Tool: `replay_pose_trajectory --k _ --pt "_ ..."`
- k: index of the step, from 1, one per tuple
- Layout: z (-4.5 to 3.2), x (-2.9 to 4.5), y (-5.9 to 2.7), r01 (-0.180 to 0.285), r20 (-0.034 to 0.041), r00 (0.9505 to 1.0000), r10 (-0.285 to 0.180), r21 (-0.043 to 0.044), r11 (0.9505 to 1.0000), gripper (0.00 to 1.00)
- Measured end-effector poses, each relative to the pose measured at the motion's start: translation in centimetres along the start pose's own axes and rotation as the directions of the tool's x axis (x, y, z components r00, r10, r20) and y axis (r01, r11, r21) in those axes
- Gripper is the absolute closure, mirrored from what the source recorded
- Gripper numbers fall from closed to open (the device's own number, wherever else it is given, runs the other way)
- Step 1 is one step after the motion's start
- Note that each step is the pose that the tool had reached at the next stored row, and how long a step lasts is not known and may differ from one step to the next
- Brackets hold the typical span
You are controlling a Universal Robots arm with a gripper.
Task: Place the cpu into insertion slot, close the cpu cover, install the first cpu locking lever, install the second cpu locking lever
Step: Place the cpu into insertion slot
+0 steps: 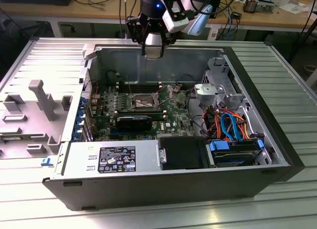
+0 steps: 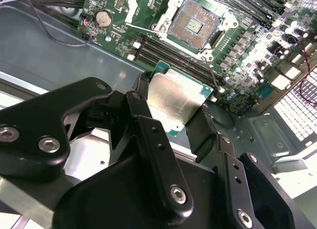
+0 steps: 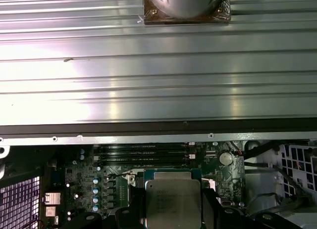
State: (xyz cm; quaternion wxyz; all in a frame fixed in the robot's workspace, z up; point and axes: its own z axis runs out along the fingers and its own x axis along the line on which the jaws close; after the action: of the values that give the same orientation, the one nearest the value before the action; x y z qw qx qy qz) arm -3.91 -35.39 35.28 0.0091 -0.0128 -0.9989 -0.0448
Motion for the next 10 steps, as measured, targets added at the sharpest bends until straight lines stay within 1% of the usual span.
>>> replay_pose_trajectory --k 10 --pt "0.26 0.05 -0.05 0.000 -0.0001 1.0000 0.000 0.0001 1.0000 0.45"
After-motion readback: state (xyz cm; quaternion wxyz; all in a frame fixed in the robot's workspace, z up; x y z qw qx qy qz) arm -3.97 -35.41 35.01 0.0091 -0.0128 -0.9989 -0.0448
